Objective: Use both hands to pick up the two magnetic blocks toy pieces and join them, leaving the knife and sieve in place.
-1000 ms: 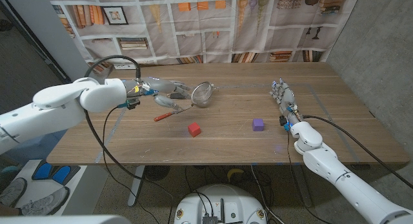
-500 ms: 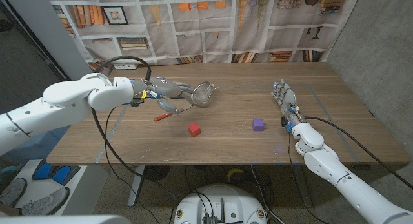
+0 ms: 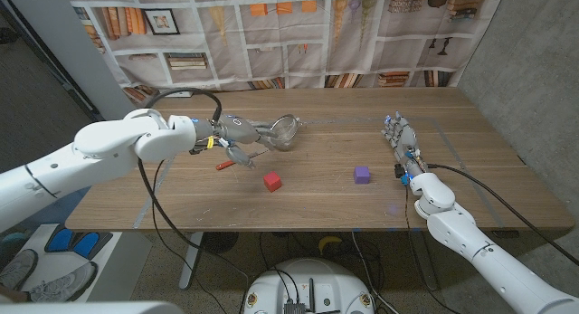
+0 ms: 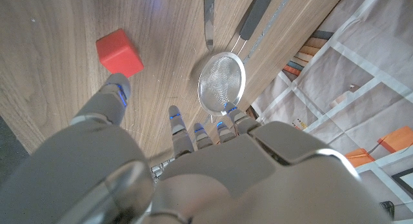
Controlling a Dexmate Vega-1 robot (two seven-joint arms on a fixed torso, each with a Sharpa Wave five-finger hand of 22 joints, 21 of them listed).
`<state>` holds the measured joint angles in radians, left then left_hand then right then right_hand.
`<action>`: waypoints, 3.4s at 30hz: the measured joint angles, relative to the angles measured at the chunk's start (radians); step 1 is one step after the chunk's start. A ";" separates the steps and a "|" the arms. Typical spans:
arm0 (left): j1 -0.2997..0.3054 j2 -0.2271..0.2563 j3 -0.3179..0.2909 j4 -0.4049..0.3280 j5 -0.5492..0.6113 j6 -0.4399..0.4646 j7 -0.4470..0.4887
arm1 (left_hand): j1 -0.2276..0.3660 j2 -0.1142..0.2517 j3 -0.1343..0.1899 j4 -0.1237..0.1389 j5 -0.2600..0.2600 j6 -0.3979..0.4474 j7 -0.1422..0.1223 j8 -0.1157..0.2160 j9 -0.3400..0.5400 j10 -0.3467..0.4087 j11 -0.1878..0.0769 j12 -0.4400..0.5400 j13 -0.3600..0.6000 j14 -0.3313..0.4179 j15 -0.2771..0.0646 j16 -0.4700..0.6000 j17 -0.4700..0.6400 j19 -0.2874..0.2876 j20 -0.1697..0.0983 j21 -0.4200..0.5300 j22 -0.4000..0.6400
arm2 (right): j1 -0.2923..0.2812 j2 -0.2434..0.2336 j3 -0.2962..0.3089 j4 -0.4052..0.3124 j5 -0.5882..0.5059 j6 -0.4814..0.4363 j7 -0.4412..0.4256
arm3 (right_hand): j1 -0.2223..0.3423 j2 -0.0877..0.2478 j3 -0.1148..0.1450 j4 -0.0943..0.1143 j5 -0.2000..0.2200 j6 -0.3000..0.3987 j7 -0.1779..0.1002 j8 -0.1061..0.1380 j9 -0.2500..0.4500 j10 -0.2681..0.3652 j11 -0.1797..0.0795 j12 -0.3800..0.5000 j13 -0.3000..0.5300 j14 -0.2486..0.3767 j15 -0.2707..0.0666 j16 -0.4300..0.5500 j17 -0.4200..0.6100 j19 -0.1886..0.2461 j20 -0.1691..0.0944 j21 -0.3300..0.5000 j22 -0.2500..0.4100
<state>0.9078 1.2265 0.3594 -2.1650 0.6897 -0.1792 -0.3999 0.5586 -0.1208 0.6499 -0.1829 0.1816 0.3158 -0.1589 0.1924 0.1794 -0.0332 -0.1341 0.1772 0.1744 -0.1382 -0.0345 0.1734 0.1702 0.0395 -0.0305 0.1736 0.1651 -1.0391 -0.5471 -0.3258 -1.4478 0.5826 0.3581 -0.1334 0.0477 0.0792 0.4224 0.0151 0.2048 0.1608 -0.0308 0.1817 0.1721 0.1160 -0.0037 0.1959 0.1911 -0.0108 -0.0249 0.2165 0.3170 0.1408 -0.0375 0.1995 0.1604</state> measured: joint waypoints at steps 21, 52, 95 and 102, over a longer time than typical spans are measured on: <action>0.088 -0.033 0.011 0.005 0.064 0.064 0.076 | 0.022 -0.012 -0.014 0.000 0.000 -0.023 -0.002 0.000 0.000 -0.007 -0.007 0.000 0.000 -0.001 -0.001 0.000 0.000 0.000 0.000 0.005 0.000 | -0.007 0.003 0.007 -0.001 0.002 -0.003 -0.015 | 0.000 0.000 0.000 0.000 0.000 0.005 -0.005 0.000 0.000 0.000 0.000 0.000 0.000 0.000 0.000 0.000 -0.001 0.004 -0.004 -0.004 0.000; 0.084 -0.093 0.096 0.066 0.142 0.070 0.160 | 0.039 -0.029 -0.026 -0.004 -0.004 -0.041 0.005 0.000 0.000 -0.017 -0.007 0.005 0.000 0.006 -0.001 0.005 0.000 0.004 -0.004 0.005 0.000 | -0.018 0.005 0.020 0.004 0.008 0.009 -0.024 | 0.000 0.000 -0.006 -0.006 0.000 0.002 -0.009 0.000 0.000 0.000 0.000 0.000 0.000 0.000 0.000 0.000 -0.006 0.011 0.004 -0.008 0.000; 0.097 -0.159 0.176 0.115 0.280 0.140 0.275 | 0.128 -0.035 -0.050 -0.002 -0.008 0.038 0.032 0.044 0.000 0.060 -0.030 0.019 0.000 0.123 0.001 0.016 0.000 0.084 -0.008 0.020 0.000 | -0.028 0.008 0.032 0.007 0.015 0.023 -0.028 | 0.000 0.000 -0.014 -0.005 0.000 0.009 -0.016 0.000 0.000 0.000 0.000 0.000 0.000 0.000 0.000 0.000 -0.006 0.027 0.002 -0.007 0.000; 0.095 -0.166 0.184 0.124 0.293 0.145 0.294 | 0.162 -0.038 -0.061 0.001 -0.008 0.105 0.032 0.071 0.005 0.094 -0.039 0.027 0.000 0.159 0.000 0.016 0.000 0.109 -0.005 0.026 0.005 | -0.028 0.009 0.032 0.009 0.017 0.024 -0.027 | 0.000 0.000 -0.014 -0.005 0.000 0.009 -0.016 0.000 0.000 0.000 0.000 0.000 0.000 0.000 0.000 0.000 -0.006 0.027 0.002 -0.007 0.000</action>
<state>1.0030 1.0609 0.5437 -2.0407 0.9826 -0.0339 -0.1061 0.7204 -0.1590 0.5888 -0.1823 0.1737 0.4211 -0.1267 0.2631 0.1842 0.0610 -0.1735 0.2043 0.1744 0.0207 -0.0347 0.1897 0.1698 0.1489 -0.0359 0.1998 0.1704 -1.0675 -0.5377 -0.2936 -1.4386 0.6000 0.3826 -0.1600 0.0477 0.0792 0.4084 0.0097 0.2048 0.1695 -0.0469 0.1816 0.1725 0.1160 -0.0036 0.1960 0.1911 -0.0107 -0.0250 0.2165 0.3110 0.1679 -0.0358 0.1927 0.1603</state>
